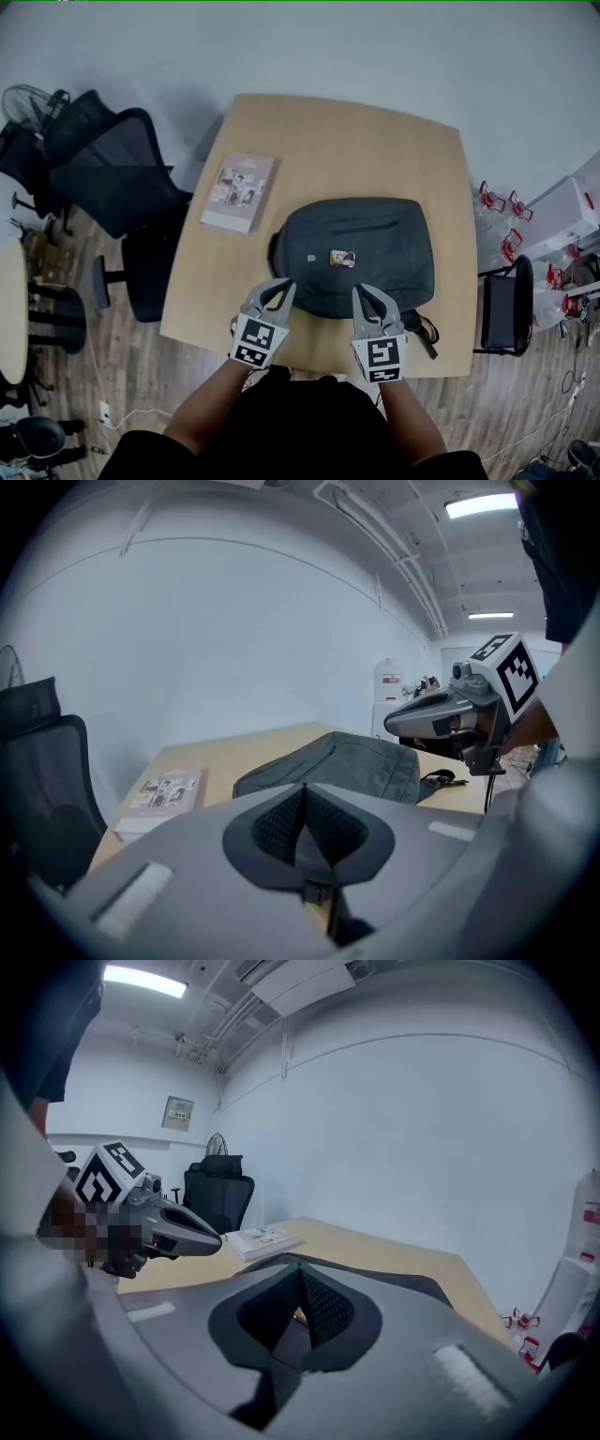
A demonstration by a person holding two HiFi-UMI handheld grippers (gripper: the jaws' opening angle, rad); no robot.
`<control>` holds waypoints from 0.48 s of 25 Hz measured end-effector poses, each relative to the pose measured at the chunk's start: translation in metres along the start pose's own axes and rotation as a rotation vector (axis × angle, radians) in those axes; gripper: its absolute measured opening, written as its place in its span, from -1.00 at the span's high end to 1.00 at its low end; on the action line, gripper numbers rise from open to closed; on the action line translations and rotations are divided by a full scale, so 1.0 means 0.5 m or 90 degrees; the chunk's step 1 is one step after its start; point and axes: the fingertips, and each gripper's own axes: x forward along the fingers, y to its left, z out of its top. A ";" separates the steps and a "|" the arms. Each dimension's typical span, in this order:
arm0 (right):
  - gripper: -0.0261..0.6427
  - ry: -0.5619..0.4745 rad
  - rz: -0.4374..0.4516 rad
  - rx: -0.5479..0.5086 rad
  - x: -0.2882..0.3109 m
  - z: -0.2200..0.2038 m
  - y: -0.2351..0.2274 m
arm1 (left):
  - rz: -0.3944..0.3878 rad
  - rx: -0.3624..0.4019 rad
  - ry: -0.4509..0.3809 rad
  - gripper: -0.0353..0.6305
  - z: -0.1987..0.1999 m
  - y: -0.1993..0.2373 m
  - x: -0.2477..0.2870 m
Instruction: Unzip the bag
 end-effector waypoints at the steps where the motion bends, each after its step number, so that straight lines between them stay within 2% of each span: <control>1: 0.92 -0.003 -0.001 0.000 -0.001 0.001 0.000 | 0.001 -0.003 -0.002 0.83 0.000 0.002 -0.002; 7: 0.92 -0.011 -0.003 0.009 0.004 0.004 -0.002 | 0.009 -0.014 -0.005 0.83 -0.006 0.015 -0.002; 12: 0.92 0.018 -0.024 0.000 0.010 -0.011 -0.010 | 0.017 -0.020 0.004 0.83 -0.014 0.021 -0.001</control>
